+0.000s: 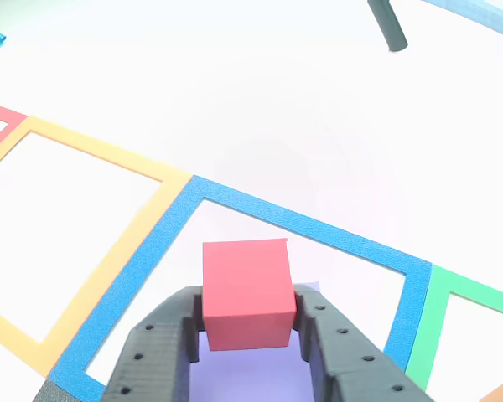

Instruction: Tower of hanoi

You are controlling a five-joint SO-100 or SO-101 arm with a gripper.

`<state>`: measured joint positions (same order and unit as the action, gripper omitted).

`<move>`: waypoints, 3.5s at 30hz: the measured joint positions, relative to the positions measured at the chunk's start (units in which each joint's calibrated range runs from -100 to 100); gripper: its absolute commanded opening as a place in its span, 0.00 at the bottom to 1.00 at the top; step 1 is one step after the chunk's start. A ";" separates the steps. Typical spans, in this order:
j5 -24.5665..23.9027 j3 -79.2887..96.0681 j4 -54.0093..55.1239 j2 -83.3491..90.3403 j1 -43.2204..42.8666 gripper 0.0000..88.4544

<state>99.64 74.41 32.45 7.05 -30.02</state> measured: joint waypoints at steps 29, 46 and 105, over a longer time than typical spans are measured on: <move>0.00 -3.19 6.05 -10.13 1.76 0.08; 0.00 -1.06 6.69 -9.37 2.69 0.21; 0.36 -44.53 -114.47 53.61 40.26 0.19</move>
<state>100.00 29.88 -82.02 60.66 10.24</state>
